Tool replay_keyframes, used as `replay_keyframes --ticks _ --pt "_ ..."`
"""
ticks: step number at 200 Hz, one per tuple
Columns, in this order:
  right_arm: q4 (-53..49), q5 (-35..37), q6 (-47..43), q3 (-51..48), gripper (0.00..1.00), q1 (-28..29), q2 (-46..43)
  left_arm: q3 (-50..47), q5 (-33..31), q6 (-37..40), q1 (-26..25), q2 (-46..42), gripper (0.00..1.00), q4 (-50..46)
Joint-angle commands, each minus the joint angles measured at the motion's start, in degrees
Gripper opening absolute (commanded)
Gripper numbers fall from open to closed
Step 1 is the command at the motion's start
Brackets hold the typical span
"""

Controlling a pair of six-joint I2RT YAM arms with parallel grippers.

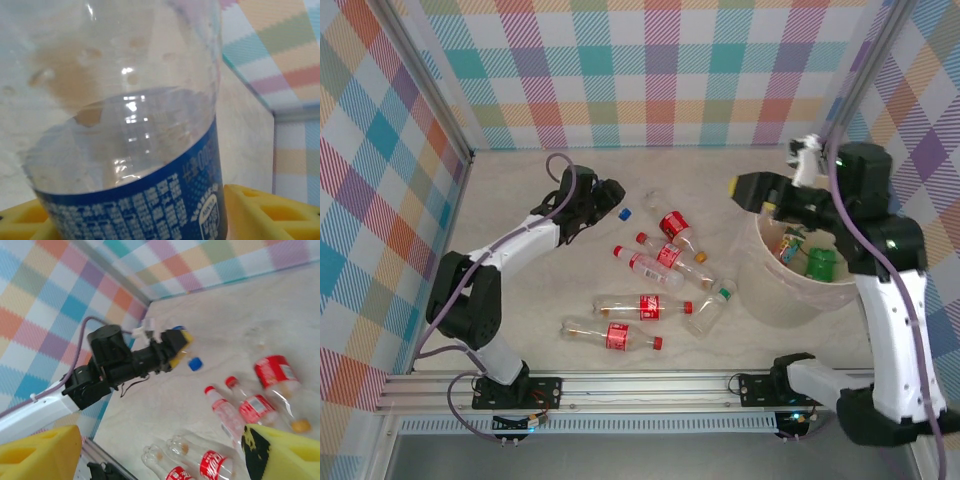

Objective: Put the plastic bottles in the bin

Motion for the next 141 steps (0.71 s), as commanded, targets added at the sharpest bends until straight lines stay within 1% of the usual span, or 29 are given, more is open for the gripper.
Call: replay_keyframes --ticks 1,12,23,36,53,71,87,95,108,115,124,141 --pt "8.75 3.05 -2.30 1.95 0.84 5.63 5.68 1.62 5.46 8.02 -0.86 -3.58 0.60 -4.23" --pt "9.04 3.95 -3.01 4.46 0.84 8.26 9.19 1.37 6.83 10.51 -1.04 -4.96 0.60 -4.75" --pt "8.59 4.74 -3.22 6.80 0.85 9.92 12.19 0.44 9.99 13.43 -1.13 -6.30 0.59 -3.18" --pt "8.23 4.00 -2.55 8.45 0.86 10.28 15.22 -0.59 17.27 18.70 -1.21 -7.49 0.59 0.35" --pt "5.62 4.56 -2.16 10.47 0.86 10.28 18.82 -0.67 25.74 25.77 -1.77 -9.07 0.60 1.59" --pt "5.22 5.05 -3.37 10.10 0.85 10.85 20.73 -1.26 28.38 31.11 -2.53 -11.30 0.60 2.11" --pt "6.17 5.38 -3.54 8.75 0.85 11.03 21.11 -1.84 30.75 32.83 -2.59 -11.84 0.60 4.66" --pt "7.23 4.54 -3.00 7.90 0.84 11.07 21.06 -1.78 32.12 32.91 -2.62 -11.52 0.58 6.30" --pt "8.59 1.61 -1.71 7.07 0.80 10.99 21.32 -1.40 34.70 31.88 -2.66 -10.41 0.44 9.02" --pt "9.08 -0.55 -0.96 6.87 0.77 11.03 21.63 -1.15 36.18 31.15 -2.77 -9.82 0.39 10.55" --pt "10.01 -1.99 -0.31 6.43 0.75 10.99 21.70 -1.03 37.04 30.56 -3.07 -9.47 0.38 12.04" --pt "9.62 -0.10 -0.33 6.39 0.76 11.03 22.19 -0.89 37.03 30.82 -3.89 -9.37 0.38 12.71"
